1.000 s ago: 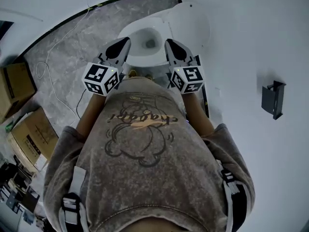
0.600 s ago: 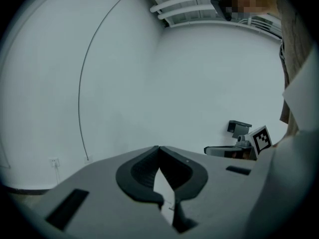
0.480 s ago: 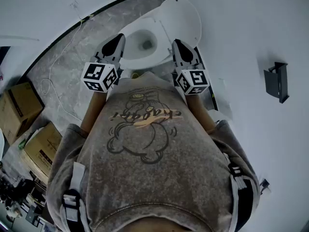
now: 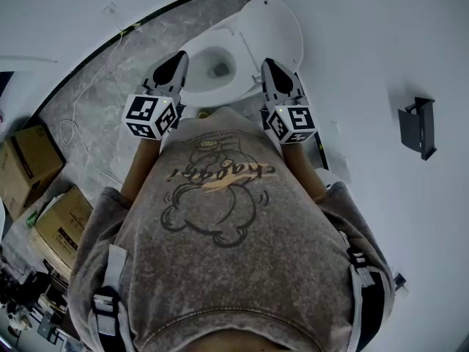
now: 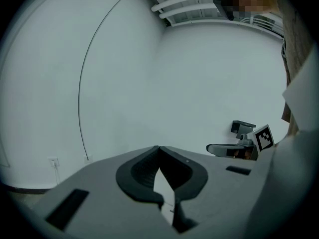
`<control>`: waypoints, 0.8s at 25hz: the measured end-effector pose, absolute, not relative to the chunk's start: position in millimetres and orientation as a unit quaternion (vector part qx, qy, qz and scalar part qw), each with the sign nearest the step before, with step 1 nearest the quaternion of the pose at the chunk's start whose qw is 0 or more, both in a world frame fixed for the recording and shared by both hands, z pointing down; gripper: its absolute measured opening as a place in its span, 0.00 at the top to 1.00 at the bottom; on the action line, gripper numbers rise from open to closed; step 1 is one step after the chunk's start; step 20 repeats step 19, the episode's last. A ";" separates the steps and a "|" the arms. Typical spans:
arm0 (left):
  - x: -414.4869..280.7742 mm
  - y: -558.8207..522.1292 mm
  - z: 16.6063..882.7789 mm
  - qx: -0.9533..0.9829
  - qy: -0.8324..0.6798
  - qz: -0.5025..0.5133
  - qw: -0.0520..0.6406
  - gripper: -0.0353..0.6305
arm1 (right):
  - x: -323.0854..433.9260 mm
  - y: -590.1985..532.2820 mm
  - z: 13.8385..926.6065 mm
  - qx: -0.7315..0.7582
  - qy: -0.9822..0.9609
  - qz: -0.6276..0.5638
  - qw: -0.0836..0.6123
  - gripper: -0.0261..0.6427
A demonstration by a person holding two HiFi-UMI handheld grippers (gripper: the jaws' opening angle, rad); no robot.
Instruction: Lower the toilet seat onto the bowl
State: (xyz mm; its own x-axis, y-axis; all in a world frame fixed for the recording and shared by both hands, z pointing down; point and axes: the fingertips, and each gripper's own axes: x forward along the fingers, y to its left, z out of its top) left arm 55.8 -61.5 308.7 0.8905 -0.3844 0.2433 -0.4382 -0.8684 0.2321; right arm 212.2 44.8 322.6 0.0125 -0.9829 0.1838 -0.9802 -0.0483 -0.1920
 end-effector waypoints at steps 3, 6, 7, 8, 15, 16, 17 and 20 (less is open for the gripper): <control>56.0 -60.3 309.2 0.962 -0.215 0.096 0.141 0.93 | 213.7 44.3 322.9 -0.710 0.691 -0.135 0.006 0.92; 56.8 -58.0 309.9 0.961 -0.216 0.097 0.139 0.93 | 215.5 45.1 324.2 -0.711 0.690 -0.135 0.006 0.92; 56.6 -58.2 309.7 0.961 -0.217 0.097 0.139 0.93 | 215.3 44.8 324.3 -0.711 0.690 -0.136 0.006 0.92; 55.7 -58.9 309.2 0.961 -0.217 0.097 0.140 0.93 | 214.5 44.2 324.0 -0.711 0.690 -0.136 0.007 0.92; 49.5 -58.8 306.4 0.961 -0.218 0.097 0.138 0.93 | 208.2 44.6 323.7 -0.711 0.690 -0.137 0.006 0.92; 48.7 -58.4 306.3 0.961 -0.219 0.097 0.137 0.93 | 207.9 45.3 324.0 -0.710 0.690 -0.137 0.006 0.92; 47.8 -58.0 306.3 0.961 -0.219 0.097 0.137 0.93 | 207.4 45.9 324.2 -0.710 0.690 -0.137 0.006 0.92; 45.8 -57.2 306.4 0.961 -0.221 0.097 0.138 0.93 | 206.3 47.1 324.6 -0.711 0.690 -0.138 0.006 0.92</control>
